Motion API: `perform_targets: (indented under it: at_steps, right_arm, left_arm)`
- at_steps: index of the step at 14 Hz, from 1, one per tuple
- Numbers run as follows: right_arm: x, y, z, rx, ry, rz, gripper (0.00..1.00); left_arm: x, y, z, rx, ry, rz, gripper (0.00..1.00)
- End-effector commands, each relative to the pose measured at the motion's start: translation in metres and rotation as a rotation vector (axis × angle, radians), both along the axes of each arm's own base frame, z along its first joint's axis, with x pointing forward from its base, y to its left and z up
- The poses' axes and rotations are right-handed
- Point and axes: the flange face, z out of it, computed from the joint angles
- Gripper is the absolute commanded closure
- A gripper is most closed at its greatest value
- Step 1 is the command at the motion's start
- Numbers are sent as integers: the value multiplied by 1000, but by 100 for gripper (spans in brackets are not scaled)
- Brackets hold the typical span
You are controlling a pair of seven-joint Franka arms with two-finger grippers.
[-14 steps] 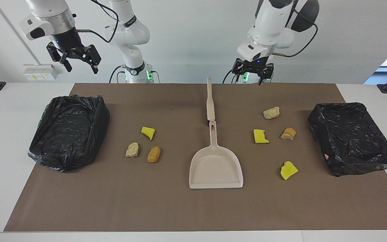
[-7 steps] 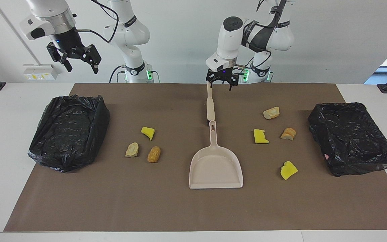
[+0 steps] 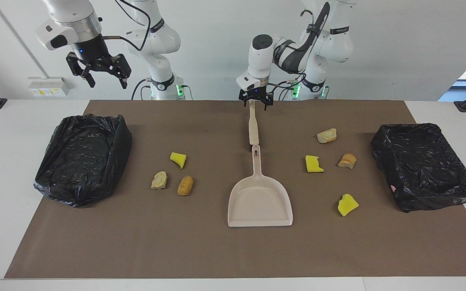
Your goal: Sweep and dump trash in bin
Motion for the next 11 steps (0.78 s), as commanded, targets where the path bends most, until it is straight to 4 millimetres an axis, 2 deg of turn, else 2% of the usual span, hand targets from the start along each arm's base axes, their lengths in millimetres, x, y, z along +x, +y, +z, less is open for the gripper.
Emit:
perform_targets:
  at_steps: [1,2,4,5,8,9,11]
  right_arm:
    - [-2,-3,-2,4,-6,14,0]
    - [-2,-3,-3,4,-5,12,0]
    - [-2,-3,-3,4,-5,12,0]
    - [-2,-3,-3,4,-3,12,0]
    - [-2,-2,-2,12,-6,14,0]
    - [-2,-2,-2,12,-6,13,0]
    - [4,1,-3,16,-6,9,0]
  left_arm:
    - [-9,-2,-7,-12,10,17,1]
    - [-9,-3,-7,-14,10,16,14]
    - [-8,-1,-9,-6,17,19,51]
    - [-8,-1,-8,-3,19,19,62]
    - [-9,-1,-9,2,23,20,86]
    - [-10,-1,-8,11,31,18,100]
    - [-5,0,1,45,63,22,100]
